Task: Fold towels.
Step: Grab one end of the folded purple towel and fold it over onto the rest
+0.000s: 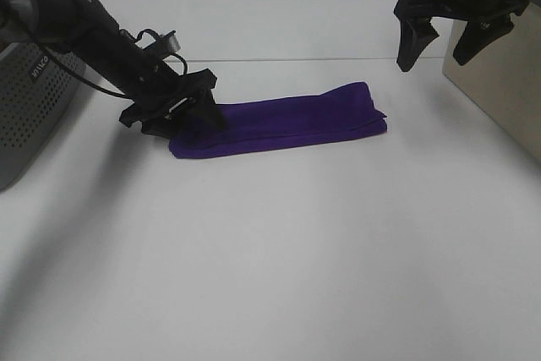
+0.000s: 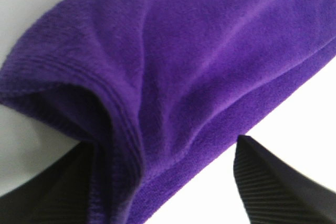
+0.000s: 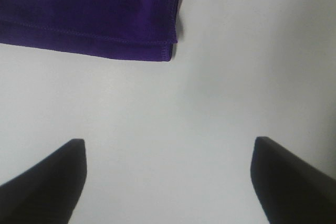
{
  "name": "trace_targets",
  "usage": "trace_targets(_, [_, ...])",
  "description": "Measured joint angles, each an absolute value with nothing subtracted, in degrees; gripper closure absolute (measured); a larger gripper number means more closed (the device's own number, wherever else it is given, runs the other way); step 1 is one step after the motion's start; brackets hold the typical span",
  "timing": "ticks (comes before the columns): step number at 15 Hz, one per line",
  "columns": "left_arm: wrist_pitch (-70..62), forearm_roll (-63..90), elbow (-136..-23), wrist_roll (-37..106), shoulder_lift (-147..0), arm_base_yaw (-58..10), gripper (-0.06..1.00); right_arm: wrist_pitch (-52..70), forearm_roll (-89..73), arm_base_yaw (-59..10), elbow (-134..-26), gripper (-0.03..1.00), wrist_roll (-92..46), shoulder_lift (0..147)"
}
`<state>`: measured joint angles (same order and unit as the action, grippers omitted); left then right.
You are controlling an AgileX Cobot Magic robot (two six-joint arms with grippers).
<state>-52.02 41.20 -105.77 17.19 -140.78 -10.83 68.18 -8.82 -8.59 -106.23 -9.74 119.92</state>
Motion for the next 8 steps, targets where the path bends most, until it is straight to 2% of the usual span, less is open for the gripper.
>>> trace_targets(3, [-51.4,39.9,-105.8,17.0,-141.3,-10.7,0.62,68.5,-8.7,-8.6,-106.2,0.14,-9.7,119.9])
trace_targets(4, [-51.2,39.3,-105.7,17.2,-141.5,-10.7,0.78,68.6,-8.7,-8.6,-106.2,0.14,-9.7,119.9])
trace_targets(5, [-51.1,39.0,-105.7,17.6,-141.6,-10.7,0.89,68.6,-8.7,-8.6,-106.2,0.14,-9.7,119.9])
trace_targets(8, [-52.4,31.0,-105.3,18.6,-139.1,-9.7,0.93,69.6,-8.6,-8.6,-106.2,0.14,-9.7,119.9])
